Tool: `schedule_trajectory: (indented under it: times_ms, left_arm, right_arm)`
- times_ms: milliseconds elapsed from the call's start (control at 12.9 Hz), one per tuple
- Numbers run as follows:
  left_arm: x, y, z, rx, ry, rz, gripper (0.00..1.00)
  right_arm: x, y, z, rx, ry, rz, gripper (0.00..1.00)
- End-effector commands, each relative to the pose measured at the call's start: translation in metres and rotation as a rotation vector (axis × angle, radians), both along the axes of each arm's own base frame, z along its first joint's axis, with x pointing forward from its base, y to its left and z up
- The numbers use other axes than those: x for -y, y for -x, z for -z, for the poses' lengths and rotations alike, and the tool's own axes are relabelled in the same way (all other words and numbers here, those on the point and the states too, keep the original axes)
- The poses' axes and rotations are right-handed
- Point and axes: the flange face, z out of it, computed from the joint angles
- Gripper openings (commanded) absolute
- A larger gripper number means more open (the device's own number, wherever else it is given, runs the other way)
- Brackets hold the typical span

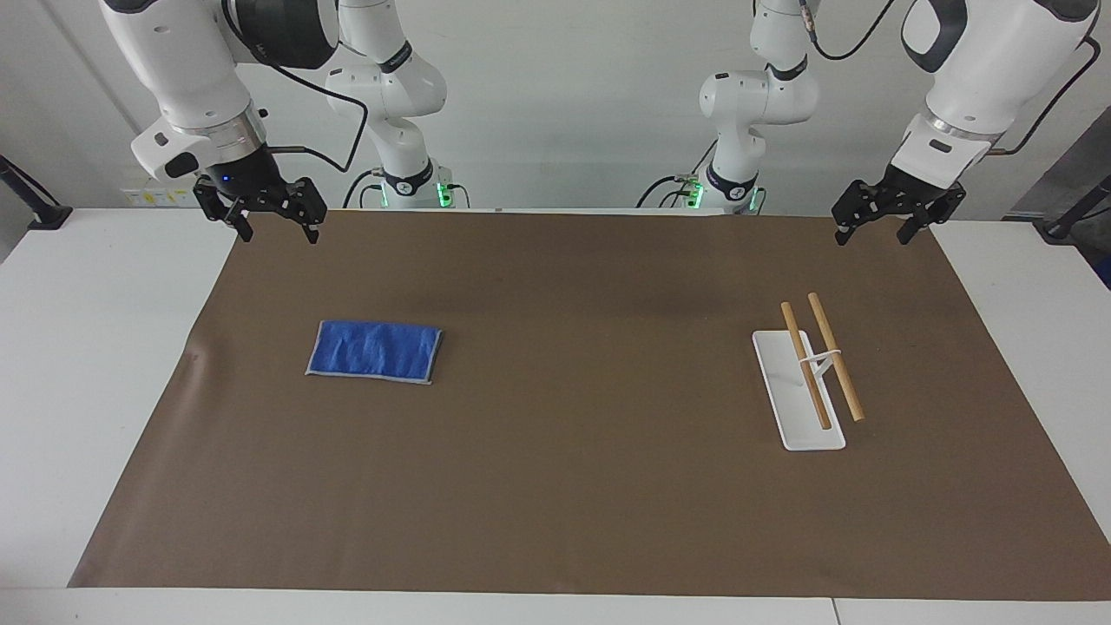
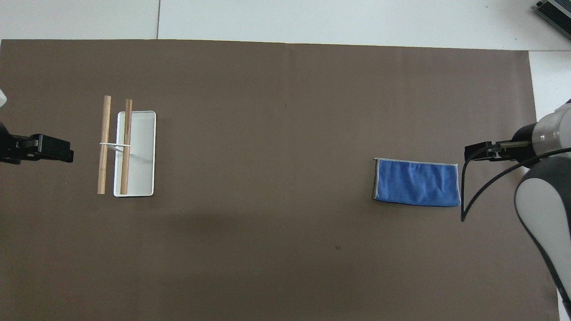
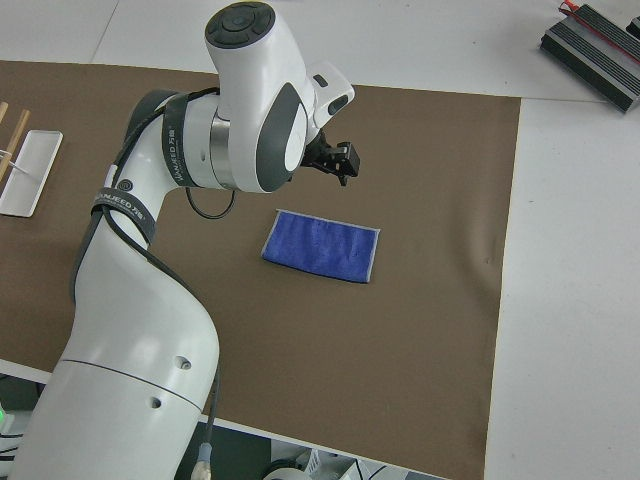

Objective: Right arm passes towel to left arm to hang
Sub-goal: 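Reach the right gripper down to the blue towel's near edge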

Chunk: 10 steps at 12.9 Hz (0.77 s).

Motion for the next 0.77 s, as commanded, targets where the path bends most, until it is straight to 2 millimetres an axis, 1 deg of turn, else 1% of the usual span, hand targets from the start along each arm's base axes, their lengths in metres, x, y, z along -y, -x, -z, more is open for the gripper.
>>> schedule_trajectory:
  times_ms: [0,155,309,464,541,696]
  left_arm:
    - [-0.002,0.008,-0.001,-0.004,-0.01,0.004,1.0]
    - [-0.002,0.008,-0.001,-0.005,-0.01,0.004,1.0]
    - [-0.002,0.008,-0.001,-0.005,-0.01,0.004,1.0]
    - [-0.002,0.008,-0.001,-0.005,-0.01,0.004,1.0]
    - [-0.002,0.008,-0.001,-0.005,-0.01,0.004,1.0]
    - [-0.002,0.008,-0.001,-0.004,-0.01,0.004,1.0]
  right_arm:
    - [-0.002,0.004,0.068,0.003,0.006,-0.01,1.0]
    - [-0.004,0.001,0.123,0.032,0.009,-0.013,1.0]
    - [0.002,0.013,0.168,0.066,0.008,-0.01,1.0]
    - [0.003,0.023,0.195,0.07,-0.005,0.006,1.0]
    - [0.004,0.024,0.202,0.061,-0.029,0.032,1.0]
    - [0.006,0.029,0.208,0.047,-0.042,0.023,1.0]
